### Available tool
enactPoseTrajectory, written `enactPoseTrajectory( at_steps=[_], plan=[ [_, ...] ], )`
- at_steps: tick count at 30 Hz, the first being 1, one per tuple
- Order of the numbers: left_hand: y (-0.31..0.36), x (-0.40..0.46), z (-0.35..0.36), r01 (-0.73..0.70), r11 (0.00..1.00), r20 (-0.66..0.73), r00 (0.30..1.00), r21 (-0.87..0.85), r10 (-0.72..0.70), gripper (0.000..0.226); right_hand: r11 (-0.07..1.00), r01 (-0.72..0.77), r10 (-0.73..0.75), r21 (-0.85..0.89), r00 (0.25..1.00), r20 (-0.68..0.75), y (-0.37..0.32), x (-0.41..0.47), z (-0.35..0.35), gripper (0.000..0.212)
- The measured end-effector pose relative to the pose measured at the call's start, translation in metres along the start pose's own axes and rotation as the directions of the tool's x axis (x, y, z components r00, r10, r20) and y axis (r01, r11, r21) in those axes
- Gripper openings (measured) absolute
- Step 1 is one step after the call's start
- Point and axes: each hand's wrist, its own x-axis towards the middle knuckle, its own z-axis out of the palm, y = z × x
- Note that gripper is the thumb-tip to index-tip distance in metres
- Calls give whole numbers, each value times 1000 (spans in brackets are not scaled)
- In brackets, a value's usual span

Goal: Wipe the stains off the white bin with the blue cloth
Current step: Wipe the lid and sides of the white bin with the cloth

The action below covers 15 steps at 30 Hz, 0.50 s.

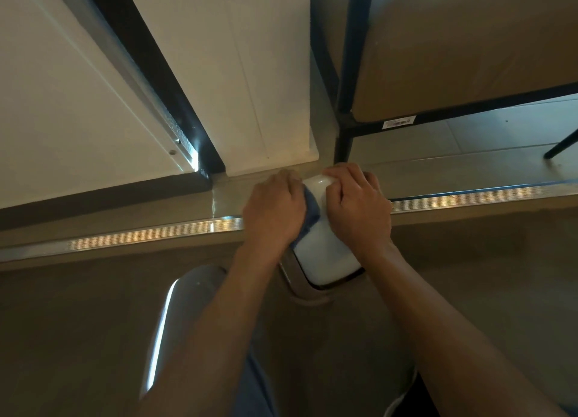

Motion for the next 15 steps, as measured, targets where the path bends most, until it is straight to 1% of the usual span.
enactPoseTrajectory(
  at_steps=[1, 2, 3, 4, 5, 7, 9, 11, 13, 15],
  plan=[
    [1, -15, 7, -91, 996, -100, 991, -2, 91, 40, 1000, 8, -8, 2, 1000, -5, 0, 0, 1, 30],
    [-1, -38, 16, -146, 989, -159, 977, -7, 143, 40, 1000, 13, -13, 8, 1000, -9, 0, 0, 1, 28],
    [-6, -64, 27, -162, 987, -204, 967, -17, 155, 41, 1000, 15, -15, 18, 1000, -8, 0, -1, 0, 27],
    [-11, -90, 37, -142, 988, -225, 967, -67, 124, 46, 1000, 16, -16, 24, 1000, -4, 0, -1, -1, 26],
    [-15, -111, 46, -92, 984, -219, 974, -153, 57, 52, 1000, 17, -17, 26, 1000, 1, 0, -1, -1, 26],
    [-16, -128, 52, 15, 941, -173, 982, -338, -78, 58, 999, 25, -25, 26, 1000, -2, -1, -1, -3, 29],
    [-17, -117, 51, 50, 880, -175, 973, -473, -149, 57, 1000, 25, -24, 19, 999, -23, -3, -1, -3, 31],
    [-19, -85, 41, 80, 820, -178, 960, -567, -216, 52, 1000, 16, -15, 17, 999, -35, -5, -1, -2, 32],
    [-25, -49, 26, 138, 745, -101, 959, -652, -266, 43, 1000, 16, -15, 19, 999, -37, -6, -2, -2, 31],
    [-28, -29, 17, 137, 736, -79, 965, -662, -251, 39, 1000, 9, -8, 10, 999, -41, -6, -2, -1, 30]
  ],
)
